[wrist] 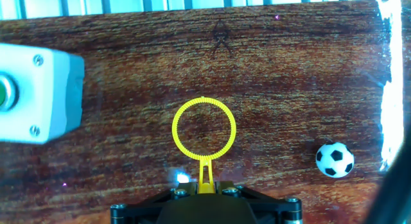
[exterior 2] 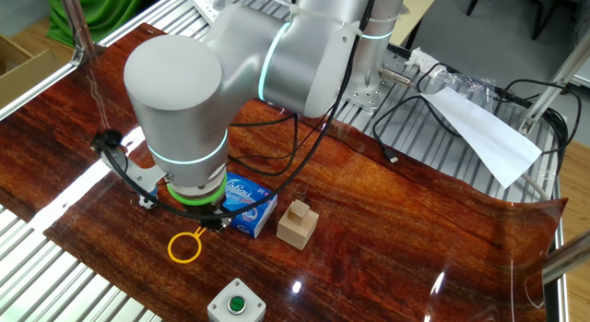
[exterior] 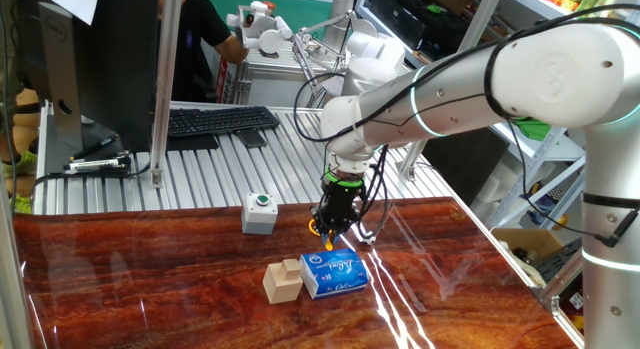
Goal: Remove the bubble ring from the ball
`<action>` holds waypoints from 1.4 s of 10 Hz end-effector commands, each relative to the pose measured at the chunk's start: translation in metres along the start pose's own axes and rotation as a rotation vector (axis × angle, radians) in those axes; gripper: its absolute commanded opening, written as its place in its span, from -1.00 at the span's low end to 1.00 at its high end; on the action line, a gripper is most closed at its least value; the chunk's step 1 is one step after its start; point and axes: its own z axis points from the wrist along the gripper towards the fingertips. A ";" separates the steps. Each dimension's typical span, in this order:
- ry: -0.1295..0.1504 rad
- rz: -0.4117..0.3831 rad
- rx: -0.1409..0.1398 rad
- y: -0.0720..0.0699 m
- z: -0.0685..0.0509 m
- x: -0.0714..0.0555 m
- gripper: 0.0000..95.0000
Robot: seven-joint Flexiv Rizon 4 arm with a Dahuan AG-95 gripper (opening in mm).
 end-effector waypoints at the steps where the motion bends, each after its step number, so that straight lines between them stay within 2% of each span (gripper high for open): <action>1: 0.012 0.009 -0.002 0.001 0.001 -0.002 -0.60; 6: 0.031 0.024 -0.001 0.001 -0.005 0.001 -0.60; 7: 0.039 0.017 0.000 0.001 -0.007 0.002 -0.20; 8: 0.056 0.013 0.003 0.000 -0.010 0.004 -0.20; 11: 0.085 0.015 0.007 -0.002 -0.018 0.009 -0.20; 13: 0.094 0.020 0.011 -0.004 -0.023 0.012 -0.20; 14: 0.109 0.021 0.015 -0.006 -0.026 0.015 -0.20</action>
